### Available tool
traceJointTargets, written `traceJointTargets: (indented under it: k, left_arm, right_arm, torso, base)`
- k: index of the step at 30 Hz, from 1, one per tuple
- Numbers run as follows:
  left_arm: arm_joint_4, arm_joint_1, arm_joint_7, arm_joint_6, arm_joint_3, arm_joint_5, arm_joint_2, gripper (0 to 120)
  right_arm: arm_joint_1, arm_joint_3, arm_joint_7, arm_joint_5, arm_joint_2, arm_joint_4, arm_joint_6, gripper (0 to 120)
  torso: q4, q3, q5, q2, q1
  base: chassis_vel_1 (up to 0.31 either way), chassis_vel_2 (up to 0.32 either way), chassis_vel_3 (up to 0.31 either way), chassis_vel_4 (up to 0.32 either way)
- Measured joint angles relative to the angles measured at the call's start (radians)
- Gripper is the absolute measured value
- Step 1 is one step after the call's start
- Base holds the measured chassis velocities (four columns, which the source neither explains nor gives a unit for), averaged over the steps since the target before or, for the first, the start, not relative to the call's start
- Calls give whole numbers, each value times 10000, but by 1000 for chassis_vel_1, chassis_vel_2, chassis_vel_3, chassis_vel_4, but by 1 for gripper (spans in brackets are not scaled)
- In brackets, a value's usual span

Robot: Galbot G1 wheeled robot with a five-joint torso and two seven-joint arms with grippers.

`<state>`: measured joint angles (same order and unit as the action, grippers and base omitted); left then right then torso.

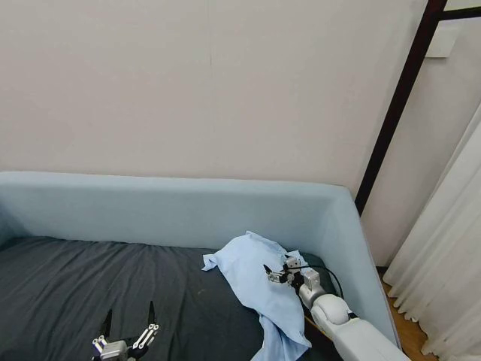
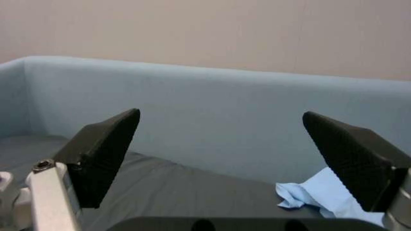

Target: Pick up the clothes from the sofa and hang them on the clothes hanger.

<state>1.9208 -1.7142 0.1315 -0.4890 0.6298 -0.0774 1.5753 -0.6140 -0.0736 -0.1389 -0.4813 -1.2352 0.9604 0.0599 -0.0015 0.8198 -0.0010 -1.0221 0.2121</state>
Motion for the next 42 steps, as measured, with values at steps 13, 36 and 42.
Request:
traceJointTargets:
  k: [13, 36, 42]
  left_arm:
    - [100, -83, 10, -20, -49, 217, 228, 100]
    - [63, -89, 81, -107, -149, 263, 221, 100]
    - [-18, -31, 113, -127, -204, 235, 196, 100]
  right_arm:
    - [141, 719, -12, 672, -855, -1158, 831, 68]
    - [-106, 764, 104, 1224, -676, -1018, 49, 0]
    - [-178, 696, 25, 917, -474, -612, -787, 0]
  torso:
    - [1, -1, 1, -1, 0]
    - [1, -1, 2, -1, -1]
    - [1, -1, 3, -3, -2]
  base:
    - [0, 0, 0, 0]
    - [0, 0, 0, 0]
    - [0, 0, 0, 0]
